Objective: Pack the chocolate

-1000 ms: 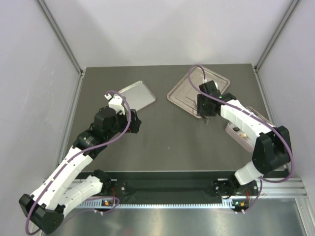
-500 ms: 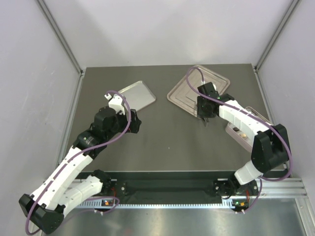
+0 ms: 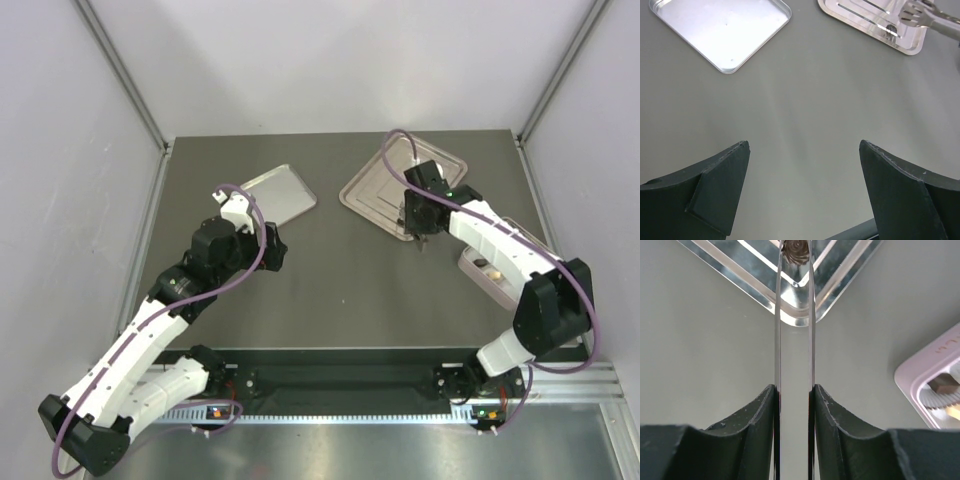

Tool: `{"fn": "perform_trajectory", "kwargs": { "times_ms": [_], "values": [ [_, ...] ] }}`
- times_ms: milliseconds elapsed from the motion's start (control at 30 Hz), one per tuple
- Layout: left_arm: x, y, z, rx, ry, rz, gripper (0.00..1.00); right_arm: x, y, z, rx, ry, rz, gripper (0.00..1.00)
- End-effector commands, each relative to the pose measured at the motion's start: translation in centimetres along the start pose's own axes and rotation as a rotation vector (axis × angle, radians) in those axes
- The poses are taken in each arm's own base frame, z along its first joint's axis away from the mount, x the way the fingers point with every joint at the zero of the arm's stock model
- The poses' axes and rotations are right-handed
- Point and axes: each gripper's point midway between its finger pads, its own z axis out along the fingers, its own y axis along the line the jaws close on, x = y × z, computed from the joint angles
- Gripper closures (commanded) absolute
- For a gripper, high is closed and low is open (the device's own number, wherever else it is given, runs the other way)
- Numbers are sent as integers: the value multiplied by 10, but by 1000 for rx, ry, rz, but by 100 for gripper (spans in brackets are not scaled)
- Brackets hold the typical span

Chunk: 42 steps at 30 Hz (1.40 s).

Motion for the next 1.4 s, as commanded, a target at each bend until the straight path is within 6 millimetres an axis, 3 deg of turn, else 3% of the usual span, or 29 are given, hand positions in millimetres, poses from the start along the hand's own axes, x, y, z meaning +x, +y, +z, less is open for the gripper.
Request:
{"fn": "perform_trajectory", "kwargs": {
  "times_ms": [0, 300, 667, 800, 1000, 1367],
  "values": [
    [-9, -6, -2, 24, -40, -12, 4, -22, -7, -34, 12, -87, 27, 70],
    [-1, -13, 1, 61, 9, -7, 4, 0, -52, -77, 119, -71, 132, 70],
    [-3, -29, -10, 162, -1, -10, 4, 52, -122, -126, 224, -52, 306, 70],
    [-3, -32, -13, 177, 0, -1, 4, 70, -145, -132, 267, -29, 376, 70],
    [-7, -35, -19, 202, -23, 1, 4, 89, -162, -132, 315, 2, 439, 70],
    [-7, -35, -17, 201, -20, -2, 4, 89, -184, -141, 445, -13, 566, 70]
  ]
}}
